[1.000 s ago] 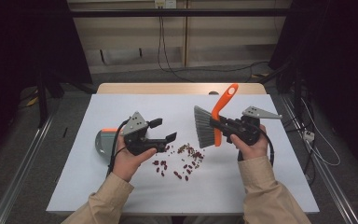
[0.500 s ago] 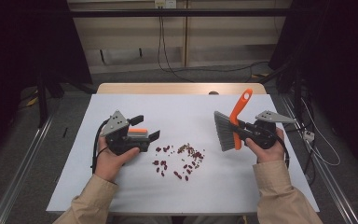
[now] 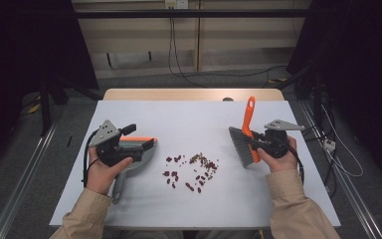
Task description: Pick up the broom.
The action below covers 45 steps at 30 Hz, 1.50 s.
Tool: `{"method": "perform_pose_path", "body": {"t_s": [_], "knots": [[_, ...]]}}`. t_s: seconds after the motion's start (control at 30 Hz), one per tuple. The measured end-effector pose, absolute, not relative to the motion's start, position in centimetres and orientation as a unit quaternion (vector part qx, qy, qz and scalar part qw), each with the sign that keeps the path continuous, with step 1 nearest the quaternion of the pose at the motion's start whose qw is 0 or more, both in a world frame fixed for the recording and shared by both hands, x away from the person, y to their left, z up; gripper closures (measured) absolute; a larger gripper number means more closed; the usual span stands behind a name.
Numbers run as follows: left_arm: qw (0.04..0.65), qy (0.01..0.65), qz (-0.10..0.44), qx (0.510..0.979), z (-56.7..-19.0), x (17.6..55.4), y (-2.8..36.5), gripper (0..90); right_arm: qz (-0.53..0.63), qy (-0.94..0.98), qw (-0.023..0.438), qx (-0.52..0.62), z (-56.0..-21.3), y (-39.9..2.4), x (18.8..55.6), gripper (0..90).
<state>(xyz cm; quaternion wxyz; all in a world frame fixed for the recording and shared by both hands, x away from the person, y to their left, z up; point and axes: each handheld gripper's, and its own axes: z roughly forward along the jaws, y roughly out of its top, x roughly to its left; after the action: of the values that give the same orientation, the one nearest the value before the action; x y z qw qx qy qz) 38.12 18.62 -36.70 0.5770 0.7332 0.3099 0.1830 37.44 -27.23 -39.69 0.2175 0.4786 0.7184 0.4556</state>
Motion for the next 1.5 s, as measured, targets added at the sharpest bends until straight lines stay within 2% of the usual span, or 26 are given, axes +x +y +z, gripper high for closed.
{"method": "perform_pose_path", "body": {"t_s": [0.3, 0.7, 0.8, 0.93, 1.1, 1.23, 1.5], "knots": [[0.569, 0.317, 0.182, 0.736, -37.6, 38.6, 19.3, 15.0, 0.467, 0.716, 0.197, 0.481, -41.6, -25.7, 39.5, 69.7], [0.568, 0.327, 0.186, 0.732, -38.1, 38.7, 20.1, 14.1, 0.441, 0.742, 0.202, 0.462, -42.8, -23.8, 40.5, 68.6], [0.566, 0.326, 0.186, 0.734, -38.2, 38.7, 20.1, 14.1, 0.431, 0.750, 0.208, 0.457, -42.9, -23.7, 40.2, 66.0], [0.563, 0.327, 0.186, 0.736, -38.5, 38.7, 20.2, 13.7, 0.413, 0.761, 0.217, 0.450, -43.0, -23.5, 39.6, 57.6], [0.560, 0.330, 0.185, 0.737, -38.7, 38.6, 20.5, 13.5, 0.413, 0.759, 0.228, 0.449, -42.9, -24.1, 38.4, 58.8], [0.561, 0.330, 0.187, 0.736, -38.8, 38.5, 20.5, 13.3, 0.412, 0.755, 0.230, 0.455, -42.9, -24.6, 37.4, 69.3], [0.557, 0.332, 0.190, 0.737, -39.1, 38.3, 20.8, 13.0, 0.406, 0.745, 0.247, 0.468, -43.1, -23.5, 36.2, 70.6]]}}
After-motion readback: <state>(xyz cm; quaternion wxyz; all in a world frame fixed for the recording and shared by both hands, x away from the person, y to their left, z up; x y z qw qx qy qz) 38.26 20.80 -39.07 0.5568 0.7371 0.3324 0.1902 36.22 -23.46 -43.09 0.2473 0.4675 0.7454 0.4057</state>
